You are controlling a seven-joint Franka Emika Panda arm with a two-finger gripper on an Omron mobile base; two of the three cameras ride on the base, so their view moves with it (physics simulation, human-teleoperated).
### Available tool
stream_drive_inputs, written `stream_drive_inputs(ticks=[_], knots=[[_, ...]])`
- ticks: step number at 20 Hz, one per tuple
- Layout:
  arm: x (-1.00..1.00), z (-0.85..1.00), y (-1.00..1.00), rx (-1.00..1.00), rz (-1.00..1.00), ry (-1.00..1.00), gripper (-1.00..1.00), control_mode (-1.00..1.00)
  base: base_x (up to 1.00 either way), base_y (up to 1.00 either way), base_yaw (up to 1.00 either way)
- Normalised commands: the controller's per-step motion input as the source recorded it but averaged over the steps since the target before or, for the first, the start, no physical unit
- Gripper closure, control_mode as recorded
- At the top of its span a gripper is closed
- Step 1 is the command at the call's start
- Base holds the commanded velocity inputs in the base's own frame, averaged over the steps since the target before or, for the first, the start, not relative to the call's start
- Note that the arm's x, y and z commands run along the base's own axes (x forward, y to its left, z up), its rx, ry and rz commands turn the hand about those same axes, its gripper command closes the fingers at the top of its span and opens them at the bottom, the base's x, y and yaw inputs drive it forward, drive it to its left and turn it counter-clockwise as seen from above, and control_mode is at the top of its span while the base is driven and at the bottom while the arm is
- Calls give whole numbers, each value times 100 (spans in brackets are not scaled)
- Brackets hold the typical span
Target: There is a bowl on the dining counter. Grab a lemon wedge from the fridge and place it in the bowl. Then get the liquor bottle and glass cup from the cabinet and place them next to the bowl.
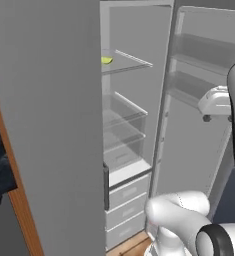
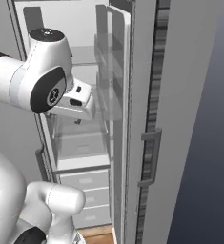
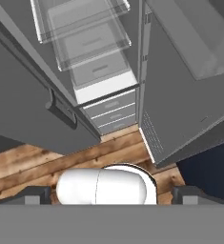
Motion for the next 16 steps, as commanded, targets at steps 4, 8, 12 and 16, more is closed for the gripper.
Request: stream_drive_inputs(ticks=[4,8,12,16], knots=[[0,0,0,0,0,0,-100,100,35,19,11],[0,0,0,0,0,0,-100,100,47,8,17],[0,0,0,0,0,0,-100,100,36,17,29],[0,0,0,0,0,0,-100,100,34,19,41]])
